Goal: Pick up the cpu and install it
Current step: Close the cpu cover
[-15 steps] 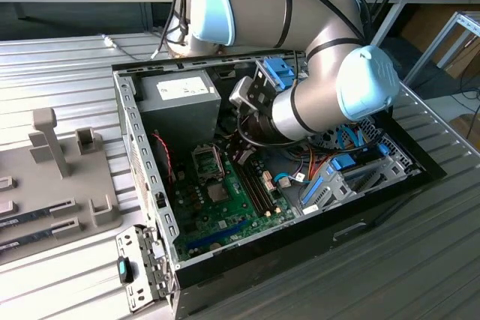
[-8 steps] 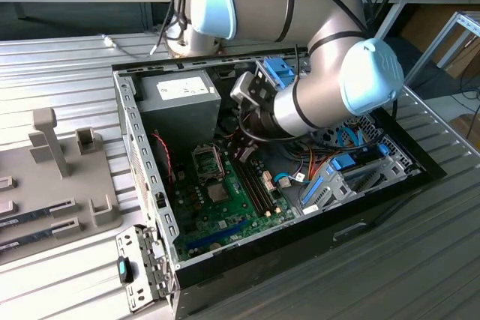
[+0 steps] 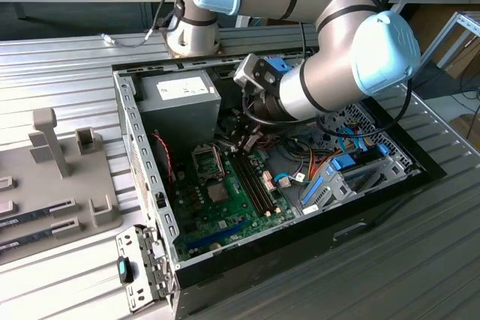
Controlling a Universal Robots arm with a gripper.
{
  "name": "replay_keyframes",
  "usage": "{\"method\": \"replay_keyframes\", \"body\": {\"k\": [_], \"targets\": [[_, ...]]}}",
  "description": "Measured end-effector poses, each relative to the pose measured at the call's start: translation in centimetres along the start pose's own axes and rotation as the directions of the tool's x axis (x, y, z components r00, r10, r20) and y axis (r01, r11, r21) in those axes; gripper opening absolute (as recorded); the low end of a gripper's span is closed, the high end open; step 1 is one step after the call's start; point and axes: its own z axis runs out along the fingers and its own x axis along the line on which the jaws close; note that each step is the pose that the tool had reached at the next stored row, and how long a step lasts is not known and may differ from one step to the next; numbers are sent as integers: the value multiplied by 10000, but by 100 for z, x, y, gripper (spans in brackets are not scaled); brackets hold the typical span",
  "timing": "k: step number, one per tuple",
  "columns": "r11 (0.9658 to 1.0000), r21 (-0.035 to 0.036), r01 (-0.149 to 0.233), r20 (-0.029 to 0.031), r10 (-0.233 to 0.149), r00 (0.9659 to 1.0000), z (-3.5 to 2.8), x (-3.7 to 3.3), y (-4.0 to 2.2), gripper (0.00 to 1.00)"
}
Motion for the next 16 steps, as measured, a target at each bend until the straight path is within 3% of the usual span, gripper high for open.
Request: {"method": "replay_keyframes", "body": {"k": [2, 3, 5, 7, 8, 13, 16], "targets": [[10000, 1, 0, 0, 0, 10000, -1, -1, 1, 11], [10000, 96, 5, -27, -5, 10000, 0, -2, 4, 11], [9993, 377, 82, -4, -82, 10000, 3, -6, 6, 11], [9977, 657, 138, -21, -137, 9999, 4, -7, 8, 11], [9961, 865, 157, -90, -149, 9998, 5, -5, 10, 11], [9884, 1518, 82, -670, 20, 9978, 8, 0, 14, 11], [9876, 1570, 84, -697, 26, 9976, 13, 1, 11, 11]]}}
